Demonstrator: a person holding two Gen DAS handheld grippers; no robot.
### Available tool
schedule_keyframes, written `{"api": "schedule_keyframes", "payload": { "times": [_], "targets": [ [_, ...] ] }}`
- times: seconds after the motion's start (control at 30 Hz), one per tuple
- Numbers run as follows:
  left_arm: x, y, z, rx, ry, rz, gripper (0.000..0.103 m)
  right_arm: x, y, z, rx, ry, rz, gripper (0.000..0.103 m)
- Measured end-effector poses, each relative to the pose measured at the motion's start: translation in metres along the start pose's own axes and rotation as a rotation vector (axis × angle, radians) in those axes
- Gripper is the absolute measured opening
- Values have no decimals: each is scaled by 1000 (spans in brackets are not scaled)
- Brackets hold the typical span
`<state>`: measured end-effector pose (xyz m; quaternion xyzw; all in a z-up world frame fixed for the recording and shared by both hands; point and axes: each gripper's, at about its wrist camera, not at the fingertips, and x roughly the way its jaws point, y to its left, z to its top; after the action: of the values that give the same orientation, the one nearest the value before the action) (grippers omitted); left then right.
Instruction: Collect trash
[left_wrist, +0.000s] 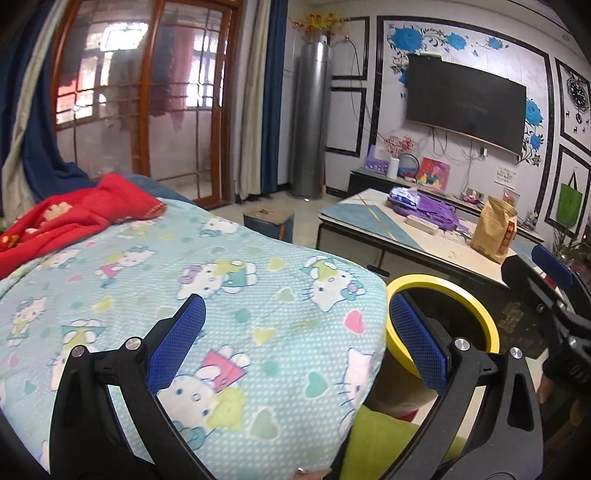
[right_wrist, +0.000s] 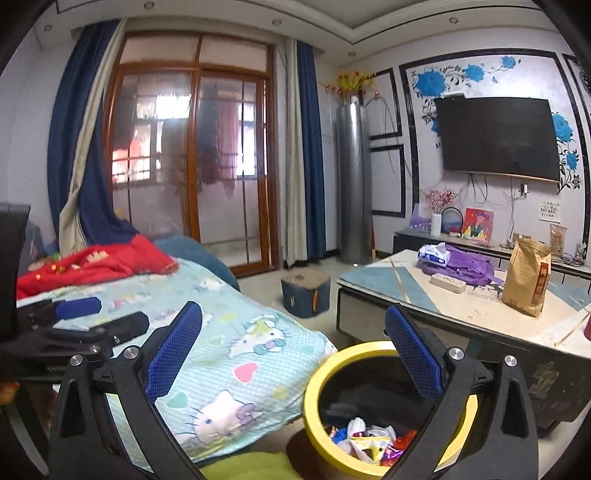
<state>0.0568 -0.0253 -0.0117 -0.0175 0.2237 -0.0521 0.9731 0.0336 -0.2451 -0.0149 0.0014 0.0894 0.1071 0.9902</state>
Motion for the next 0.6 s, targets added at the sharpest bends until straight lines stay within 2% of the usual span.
{"api": "schedule_keyframes", "payload": {
  "times": [0.17,0.33,0.6],
  "targets": [
    [-12,8,-13,-4,-20,18,92,-2,7,-6,-25,4,5,97],
    [-14,11,-15,-20,-28,21,92,5,9,-14,-23,55,9,97],
    [-16,9,-15,-20,-35,16,92,6,12,-17,-32,65,12,97]
  ]
}}
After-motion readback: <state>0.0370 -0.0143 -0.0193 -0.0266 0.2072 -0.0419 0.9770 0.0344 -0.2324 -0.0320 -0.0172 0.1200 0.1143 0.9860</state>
